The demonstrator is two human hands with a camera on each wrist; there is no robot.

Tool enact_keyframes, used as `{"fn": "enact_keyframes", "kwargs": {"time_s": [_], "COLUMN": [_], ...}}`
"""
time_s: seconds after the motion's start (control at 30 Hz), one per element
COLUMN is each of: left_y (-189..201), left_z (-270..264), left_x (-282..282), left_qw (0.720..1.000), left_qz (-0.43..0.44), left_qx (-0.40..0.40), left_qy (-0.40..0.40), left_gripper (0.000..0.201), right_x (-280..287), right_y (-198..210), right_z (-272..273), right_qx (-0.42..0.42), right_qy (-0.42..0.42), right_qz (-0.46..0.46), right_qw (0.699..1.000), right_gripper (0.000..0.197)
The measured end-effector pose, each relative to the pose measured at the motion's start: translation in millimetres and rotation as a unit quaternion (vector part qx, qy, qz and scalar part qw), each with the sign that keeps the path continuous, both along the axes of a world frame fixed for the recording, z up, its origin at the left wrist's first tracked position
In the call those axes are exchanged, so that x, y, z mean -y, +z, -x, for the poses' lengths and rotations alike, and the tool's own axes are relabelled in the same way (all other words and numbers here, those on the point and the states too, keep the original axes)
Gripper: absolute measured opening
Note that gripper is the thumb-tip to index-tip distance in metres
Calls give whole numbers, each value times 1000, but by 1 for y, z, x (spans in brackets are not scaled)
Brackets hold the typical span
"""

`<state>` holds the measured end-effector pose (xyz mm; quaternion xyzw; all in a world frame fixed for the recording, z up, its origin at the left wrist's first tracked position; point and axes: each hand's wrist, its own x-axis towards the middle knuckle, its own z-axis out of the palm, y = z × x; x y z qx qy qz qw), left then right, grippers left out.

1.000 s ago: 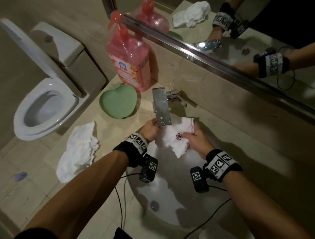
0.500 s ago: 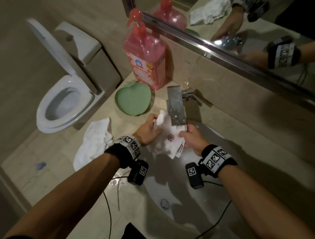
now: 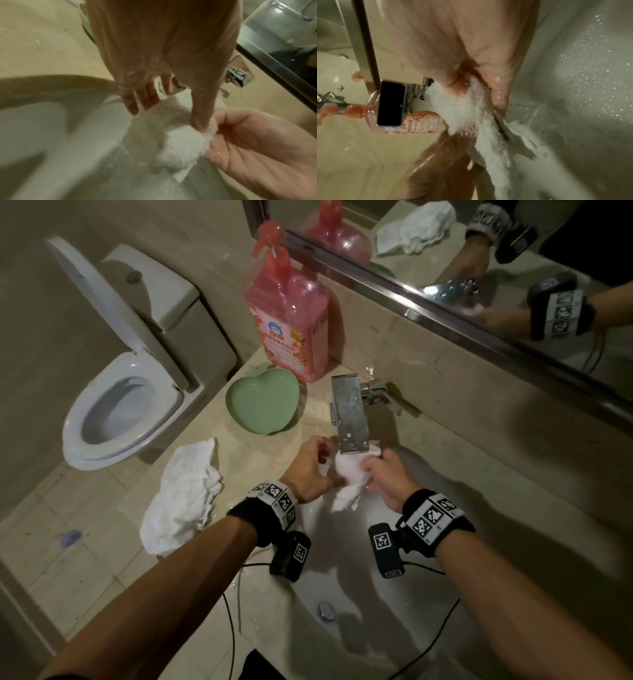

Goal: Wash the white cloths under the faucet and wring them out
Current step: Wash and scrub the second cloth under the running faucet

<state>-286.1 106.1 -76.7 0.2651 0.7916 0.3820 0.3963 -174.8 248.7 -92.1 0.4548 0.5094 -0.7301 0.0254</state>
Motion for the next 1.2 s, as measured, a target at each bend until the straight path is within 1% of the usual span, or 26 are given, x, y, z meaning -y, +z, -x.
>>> {"fn": "enact_keyframes", "kwargs": {"time_s": [0.07,0.1,0.13,0.2,0.3,0.33,0.37,0.4,0.43,0.47,0.5,0.53,0.6,0.63,0.67,0.73,0.77,0.8,0.83,0.9,0.93,0.97,1.03,1.07,1.13,1.2], "left_y": [1,0,0,2,3,1,4,5,8,8,7,8,10,12,14,19,18,19,19,14,9,5,-2,-6,-8,-12], "left_z": [1,3,4,7,11,13,12,12,13,13,14,14,12,11,9,5,5,5,4,0,0,-1,-3,-4,-7,-8], "left_x": [-8,-14,-18,-26,-34,-33,-31,-30,-30,-29,-28,-27,-29,-30,-31,-36,-39,-43,-47,-52,-52,-52,-53,-54,-56,-59], "left_qw": [997,992,988,982,962,966,976,979,966,946,931,923,907,895,882,857,858,867,880,896,901,916,939,938,935,938], "left_qz": [13,12,16,60,162,159,142,130,138,151,164,168,157,155,156,177,186,197,213,231,238,231,209,197,183,177], "left_qx": [78,119,141,128,62,49,32,-36,-131,-200,-240,-263,-305,-330,-348,-373,-366,-349,-320,-277,-257,-229,-197,-211,-219,-201], "left_qy": [-15,-32,-60,-123,-211,-197,-163,-156,-175,-204,-222,-227,-244,-258,-276,-309,-308,-297,-280,-260,-258,-235,-187,-192,-211,-222], "left_gripper": [86,86,80,63,45,45,46,49,53,54,52,48,44,41,35,21,17,14,15,19,13,10,16,15,13,21], "right_x": [-2,-3,-5,-9,-22,-28,-33,-38,-41,-43,-42,-40,-31,-25,-19,-9,-6,-5,-5,-4,-4,-5,-5,-5,-6,-7], "right_y": [2,3,4,5,8,10,11,12,14,16,18,20,24,24,22,14,12,10,9,8,6,6,7,7,7,9], "right_z": [-6,-8,-9,-11,-16,-18,-19,-21,-22,-20,-18,-14,-2,3,8,15,17,19,21,24,24,23,20,19,17,16], "right_qx": [-47,-72,-93,-107,-74,-56,-38,-26,-15,-3,9,19,41,53,62,71,74,85,100,116,122,127,142,144,159,169], "right_qy": [-36,-51,-63,-55,30,67,95,116,132,143,155,171,234,273,300,314,323,353,404,500,514,511,497,492,494,492], "right_qz": [50,76,97,104,30,23,43,81,117,143,149,138,77,32,-15,-98,-144,-206,-279,-398,-424,-441,-472,-482,-481,-462], "right_qw": [997,993,989,987,996,996,994,990,984,979,977,975,968,960,952,942,932,909,865,760,735,726,714,711,707,718], "right_gripper": [39,41,42,40,41,40,38,38,45,53,59,64,68,66,59,34,26,22,21,27,31,32,17,12,15,20]}}
